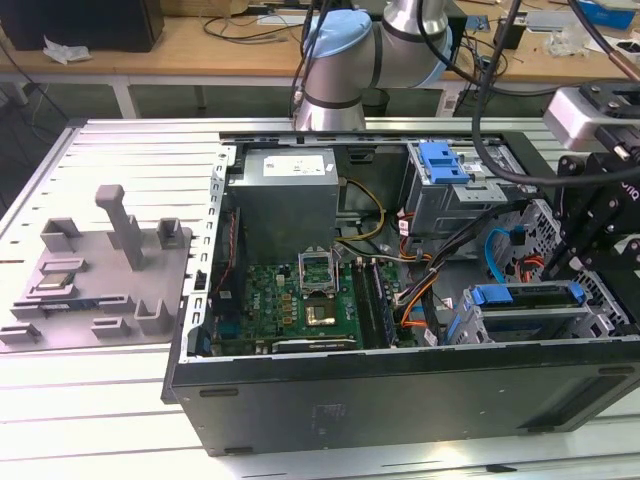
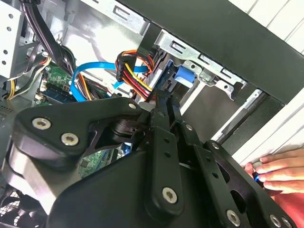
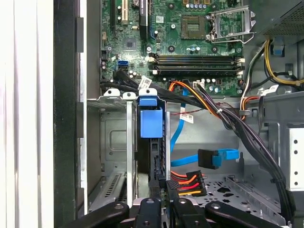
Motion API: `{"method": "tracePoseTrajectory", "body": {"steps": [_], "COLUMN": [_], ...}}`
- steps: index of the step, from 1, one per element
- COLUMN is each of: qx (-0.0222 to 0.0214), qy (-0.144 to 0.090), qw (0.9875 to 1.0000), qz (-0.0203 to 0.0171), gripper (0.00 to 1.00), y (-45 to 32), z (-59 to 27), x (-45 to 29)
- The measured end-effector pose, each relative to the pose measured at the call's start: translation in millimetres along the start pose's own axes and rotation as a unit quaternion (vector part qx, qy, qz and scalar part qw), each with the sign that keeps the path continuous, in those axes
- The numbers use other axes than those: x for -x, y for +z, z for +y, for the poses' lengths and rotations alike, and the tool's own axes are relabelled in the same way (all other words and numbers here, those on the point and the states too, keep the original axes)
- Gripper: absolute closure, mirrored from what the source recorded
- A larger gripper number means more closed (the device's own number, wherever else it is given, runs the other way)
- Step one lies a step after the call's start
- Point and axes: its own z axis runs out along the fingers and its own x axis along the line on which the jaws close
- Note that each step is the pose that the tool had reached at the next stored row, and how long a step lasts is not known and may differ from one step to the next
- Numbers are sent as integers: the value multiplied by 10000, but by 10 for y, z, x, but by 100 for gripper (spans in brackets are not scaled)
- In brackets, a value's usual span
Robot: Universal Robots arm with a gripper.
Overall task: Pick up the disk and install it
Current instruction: 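Insert the first disk wire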
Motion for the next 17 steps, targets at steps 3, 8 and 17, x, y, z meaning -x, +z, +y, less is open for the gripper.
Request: {"method": "tracePoseTrajectory", "body": {"steps": [3, 8, 17], "qx": [-1, -1, -1], "qy": [5, 5, 4], "qw": [10000, 9999, 9997], "qz": [-88, -135, -226], "gripper": [84, 84, 84], "y": [1, 7, 31], "z": [0, -3, -7], "x": [-18, -74, -99]}}
